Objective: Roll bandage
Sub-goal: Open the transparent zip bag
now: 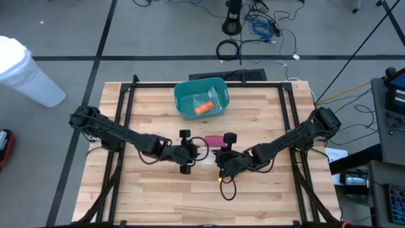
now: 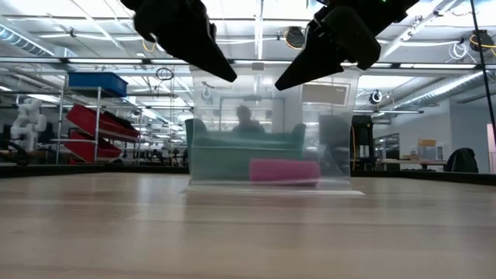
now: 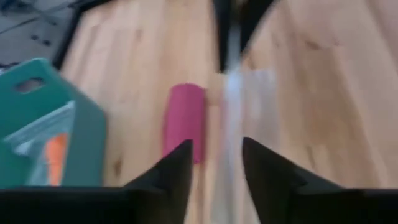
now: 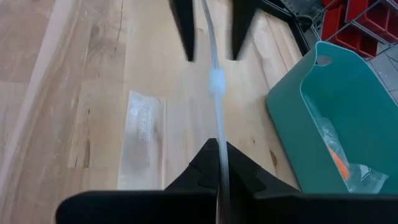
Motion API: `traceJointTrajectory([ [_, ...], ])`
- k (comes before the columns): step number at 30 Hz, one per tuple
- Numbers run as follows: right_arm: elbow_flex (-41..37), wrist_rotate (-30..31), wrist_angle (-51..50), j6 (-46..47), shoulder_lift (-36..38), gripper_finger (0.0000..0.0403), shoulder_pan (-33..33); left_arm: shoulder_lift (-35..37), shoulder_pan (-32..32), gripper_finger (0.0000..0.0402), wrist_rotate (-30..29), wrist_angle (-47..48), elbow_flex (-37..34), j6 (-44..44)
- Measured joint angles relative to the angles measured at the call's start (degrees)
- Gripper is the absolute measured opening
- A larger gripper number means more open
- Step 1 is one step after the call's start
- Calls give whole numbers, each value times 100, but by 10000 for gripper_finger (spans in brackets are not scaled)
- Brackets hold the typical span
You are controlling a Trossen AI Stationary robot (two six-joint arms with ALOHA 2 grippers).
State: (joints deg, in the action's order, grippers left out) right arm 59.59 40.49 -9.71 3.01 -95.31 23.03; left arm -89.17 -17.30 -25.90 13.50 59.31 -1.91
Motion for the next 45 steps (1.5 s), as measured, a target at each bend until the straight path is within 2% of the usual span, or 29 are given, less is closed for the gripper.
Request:
traceJointTrajectory([
  [6, 0, 7, -4, 0, 0, 0, 0, 0, -4, 24, 330, 254, 0, -37],
  [8, 0, 22, -4, 0, 0, 0, 0, 0, -2, 9, 335, 305, 0, -38],
  [14, 0, -11, -4, -2, 0, 0, 0, 0, -4, 4, 335, 332, 0, -55],
  [18, 0, -9, 77, -70, 0, 14, 0, 0, -4, 3, 335, 329, 0, -53],
  [26, 0, -303, 820, -635, 0, 89, 0, -31, -4, 1, 376, 192, 0, -149],
  [31, 2, -376, 855, -688, 0, 141, -15, -43, -4, 1, 387, 186, 0, -153],
  [33, 2, -625, 883, -678, 0, 152, -53, -55, -4, 1, 399, 162, 0, -155],
  [37, 2, -927, 1019, -674, -50, 156, -158, -55, -4, 1, 469, 50, 0, -177],
  [45, 2, -913, 1191, -673, -146, 132, -245, -55, -2, 0, 674, 26, -2, -343],
])
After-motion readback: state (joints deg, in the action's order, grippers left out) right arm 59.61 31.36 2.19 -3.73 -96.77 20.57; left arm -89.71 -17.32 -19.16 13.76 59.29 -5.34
